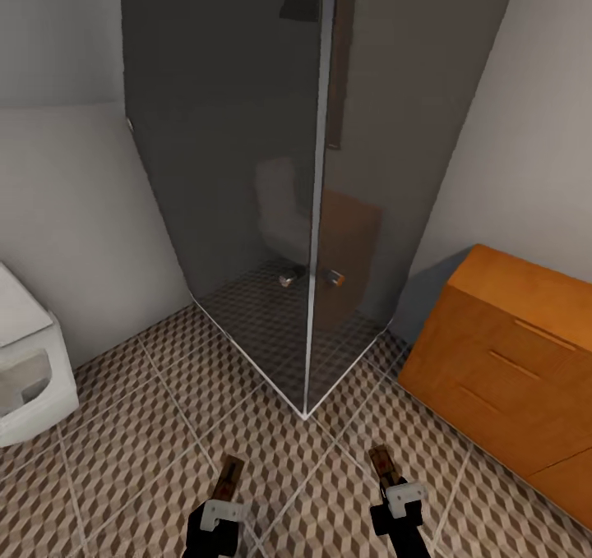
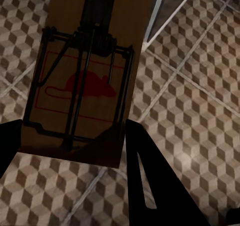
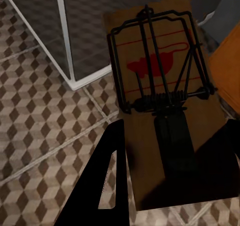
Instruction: Take the four mousetraps from the cabinet in the bathroom and place them on the bathroom floor. Make sure all four end up on the same floor surface, and ensure that at least two of them are either under or directly next to the same bathroom sink.
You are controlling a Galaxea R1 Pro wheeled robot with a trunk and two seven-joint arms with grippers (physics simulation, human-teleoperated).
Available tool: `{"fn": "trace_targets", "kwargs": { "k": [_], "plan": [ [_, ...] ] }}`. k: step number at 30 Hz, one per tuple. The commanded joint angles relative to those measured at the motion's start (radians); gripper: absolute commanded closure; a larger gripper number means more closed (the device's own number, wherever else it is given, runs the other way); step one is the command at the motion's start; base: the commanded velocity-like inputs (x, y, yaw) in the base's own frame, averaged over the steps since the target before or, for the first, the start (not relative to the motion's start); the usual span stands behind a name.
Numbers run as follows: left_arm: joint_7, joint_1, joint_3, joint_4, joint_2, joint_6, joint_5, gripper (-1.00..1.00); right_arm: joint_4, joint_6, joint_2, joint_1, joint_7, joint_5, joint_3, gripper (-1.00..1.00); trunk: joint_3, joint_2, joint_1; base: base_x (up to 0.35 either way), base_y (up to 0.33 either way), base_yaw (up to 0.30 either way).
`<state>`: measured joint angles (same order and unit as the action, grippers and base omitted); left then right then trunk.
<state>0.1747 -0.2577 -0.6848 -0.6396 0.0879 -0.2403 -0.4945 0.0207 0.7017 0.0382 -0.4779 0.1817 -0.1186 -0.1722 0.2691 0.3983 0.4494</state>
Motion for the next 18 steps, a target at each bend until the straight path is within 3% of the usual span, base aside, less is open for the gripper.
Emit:
{"fn": "trace_targets", "kwargs": {
  "k": [1, 18],
  "plan": [
    [0.011, -0.002, -0.009, 0.001, 0.001, -0.004, -0.004, 1.0, -0.001, 0.001, 0.0, -0.001, 0.01, -0.01, -0.002, 1.0, 0.0, 0.002, 0.001, 0.0, 0.0, 0.203],
    [0.011, -0.002, -0.009, 0.016, -0.004, -0.004, -0.004, 1.0, -0.002, 0.001, 0.0, -0.001, 0.01, -0.01, -0.002, 1.0, -0.02, 0.002, 0.001, 0.0, 0.0, 0.203]
  ]
}}
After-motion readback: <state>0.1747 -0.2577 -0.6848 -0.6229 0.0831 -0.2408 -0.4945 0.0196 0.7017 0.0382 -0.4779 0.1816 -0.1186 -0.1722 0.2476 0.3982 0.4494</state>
